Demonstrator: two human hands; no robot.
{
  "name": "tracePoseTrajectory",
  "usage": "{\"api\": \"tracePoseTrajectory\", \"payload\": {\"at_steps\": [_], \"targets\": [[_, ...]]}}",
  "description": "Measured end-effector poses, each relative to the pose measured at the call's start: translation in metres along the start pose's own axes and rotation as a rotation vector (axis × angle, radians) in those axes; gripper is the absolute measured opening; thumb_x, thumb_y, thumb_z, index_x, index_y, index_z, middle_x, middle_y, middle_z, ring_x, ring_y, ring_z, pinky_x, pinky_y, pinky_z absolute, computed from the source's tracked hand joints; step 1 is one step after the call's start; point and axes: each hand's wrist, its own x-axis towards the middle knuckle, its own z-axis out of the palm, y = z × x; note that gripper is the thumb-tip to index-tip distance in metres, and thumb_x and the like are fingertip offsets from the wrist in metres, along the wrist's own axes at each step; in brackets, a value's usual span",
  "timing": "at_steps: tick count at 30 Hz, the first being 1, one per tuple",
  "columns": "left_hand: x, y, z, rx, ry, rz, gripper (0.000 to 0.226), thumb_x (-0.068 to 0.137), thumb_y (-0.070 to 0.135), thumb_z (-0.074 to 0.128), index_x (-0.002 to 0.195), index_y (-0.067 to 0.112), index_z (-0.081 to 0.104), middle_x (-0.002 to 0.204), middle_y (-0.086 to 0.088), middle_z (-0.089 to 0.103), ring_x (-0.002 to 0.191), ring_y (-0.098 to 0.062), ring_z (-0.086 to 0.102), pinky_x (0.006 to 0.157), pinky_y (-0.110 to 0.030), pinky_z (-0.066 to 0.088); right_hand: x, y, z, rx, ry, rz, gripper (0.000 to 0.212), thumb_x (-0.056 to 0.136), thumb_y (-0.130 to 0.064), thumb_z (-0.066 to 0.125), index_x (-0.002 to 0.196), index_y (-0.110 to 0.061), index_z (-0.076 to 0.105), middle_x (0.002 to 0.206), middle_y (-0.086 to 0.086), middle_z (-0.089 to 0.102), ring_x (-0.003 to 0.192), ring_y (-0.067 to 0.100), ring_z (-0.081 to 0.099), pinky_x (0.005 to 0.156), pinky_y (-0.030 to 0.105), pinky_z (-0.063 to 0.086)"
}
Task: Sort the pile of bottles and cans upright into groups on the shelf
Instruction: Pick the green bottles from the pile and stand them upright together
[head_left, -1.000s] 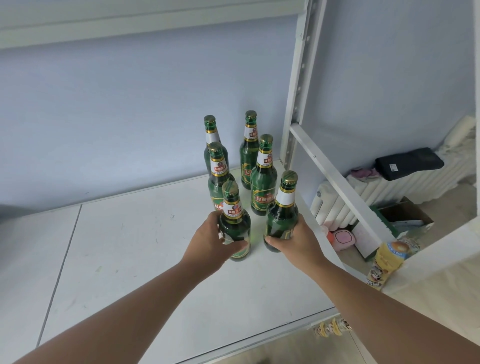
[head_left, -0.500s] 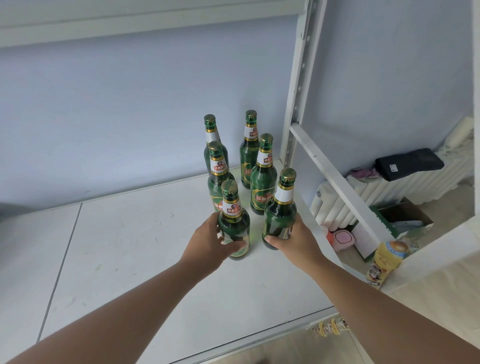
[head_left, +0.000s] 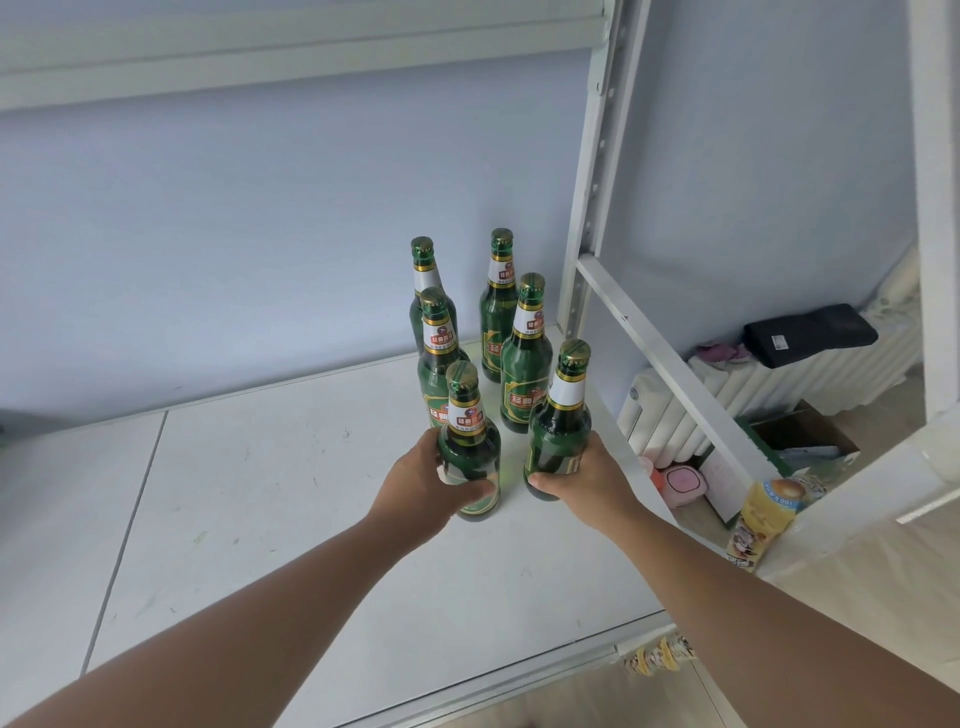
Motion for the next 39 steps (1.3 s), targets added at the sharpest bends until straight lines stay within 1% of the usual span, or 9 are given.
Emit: {"api": "tracePoseTrajectory", "payload": {"at_steps": [5, 9, 11, 15, 23, 25, 30, 34, 39], "targets": [[0.0, 0.005, -0.002, 0.044, -0.011, -0.024, 0.061, 0.071, 0.04, 0.088, 0.12, 0.037, 0.053, 0.111, 0.018, 0.065, 0.101, -0.009, 0.062, 0.07, -0.013, 0.042, -0.001, -0.003, -0.001, -0.036, -0.002, 0.014, 0.064, 0.071, -0.021, 0.088, 0.122, -0.014, 0.05, 0.11, 0.005, 0.066, 0.094, 0.02, 0.062, 0.069, 0.017, 0.045], [0.0, 0.007, -0.005, 0.055, -0.024, -0.032, 0.066, 0.072, 0.041, 0.087, 0.129, 0.032, 0.053, 0.114, 0.018, 0.063, 0.104, -0.008, 0.059, 0.072, -0.013, 0.041, -0.008, 0.0, 0.003, -0.047, 0.043, 0.044, 0.06, 0.071, -0.026, 0.087, 0.118, -0.015, 0.052, 0.108, 0.004, 0.067, 0.095, 0.02, 0.064, 0.078, 0.032, 0.05], [-0.002, 0.007, -0.007, 0.051, -0.04, -0.043, 0.07, 0.074, 0.041, 0.086, 0.134, 0.03, 0.052, 0.12, 0.016, 0.062, 0.107, -0.01, 0.059, 0.072, -0.014, 0.042, -0.012, 0.0, 0.004, -0.064, 0.061, 0.049, 0.058, 0.072, -0.029, 0.087, 0.117, -0.016, 0.053, 0.105, 0.001, 0.066, 0.096, 0.021, 0.064, 0.077, 0.033, 0.049], [-0.009, 0.001, -0.016, 0.043, -0.051, -0.062, 0.078, 0.076, 0.044, 0.085, 0.143, 0.028, 0.048, 0.14, 0.012, 0.057, 0.127, -0.013, 0.056, 0.091, -0.024, 0.043, -0.023, -0.005, 0.005, -0.084, 0.092, 0.044, 0.053, 0.078, -0.028, 0.083, 0.118, -0.015, 0.051, 0.105, -0.002, 0.062, 0.095, 0.02, 0.059, 0.071, 0.03, 0.041], [-0.039, -0.032, -0.062, 0.121, -0.007, 0.017, 0.066, 0.083, 0.049, 0.078, 0.14, 0.026, 0.054, 0.14, 0.01, 0.059, 0.125, -0.007, 0.056, 0.094, -0.021, 0.04, -0.064, -0.026, 0.023, -0.102, 0.257, 0.076, 0.043, 0.081, -0.026, 0.083, 0.103, -0.008, 0.051, 0.1, 0.007, 0.057, 0.088, 0.023, 0.053, 0.073, 0.031, 0.039], [-0.048, -0.044, -0.077, 0.148, -0.004, 0.052, 0.066, 0.084, 0.05, 0.076, 0.141, 0.027, 0.052, 0.141, 0.01, 0.057, 0.128, -0.007, 0.054, 0.098, -0.022, 0.04, -0.075, -0.033, 0.033, -0.099, 0.269, 0.093, 0.049, 0.083, -0.029, 0.082, 0.111, -0.001, 0.055, 0.103, 0.011, 0.06, 0.088, 0.024, 0.056, 0.074, 0.031, 0.041], [-0.071, -0.078, -0.123, 0.255, -0.039, 0.09, 0.07, 0.085, 0.057, 0.071, 0.145, 0.031, 0.046, 0.147, 0.012, 0.05, 0.134, -0.008, 0.048, 0.106, -0.031, 0.042, -0.109, -0.059, 0.068, -0.151, 0.221, 0.096, 0.066, 0.084, -0.039, 0.079, 0.131, 0.0, 0.055, 0.129, 0.013, 0.062, 0.115, 0.029, 0.059, 0.085, 0.03, 0.04], [-0.089, -0.106, -0.161, 0.287, -0.022, 0.083, 0.07, 0.086, 0.056, 0.07, 0.146, 0.031, 0.045, 0.148, 0.011, 0.049, 0.134, -0.008, 0.047, 0.105, -0.03, 0.042, -0.136, -0.086, 0.109, -0.253, 0.114, 0.014, 0.055, 0.085, -0.039, 0.078, 0.126, -0.006, 0.06, 0.118, 0.007, 0.064, 0.112, 0.025, 0.058, 0.086, 0.031, 0.041], [-0.118, -0.143, -0.21, 0.304, 0.004, 0.061, 0.069, 0.086, 0.054, 0.07, 0.146, 0.03, 0.045, 0.147, 0.01, 0.05, 0.133, -0.01, 0.048, 0.105, -0.029, 0.042, -0.157, -0.128, 0.167, -0.489, -0.019, -0.093, 0.08, 0.085, -0.054, 0.071, 0.146, -0.01, 0.044, 0.147, 0.006, 0.049, 0.134, 0.024, 0.048, 0.101, 0.036, 0.042]]}}
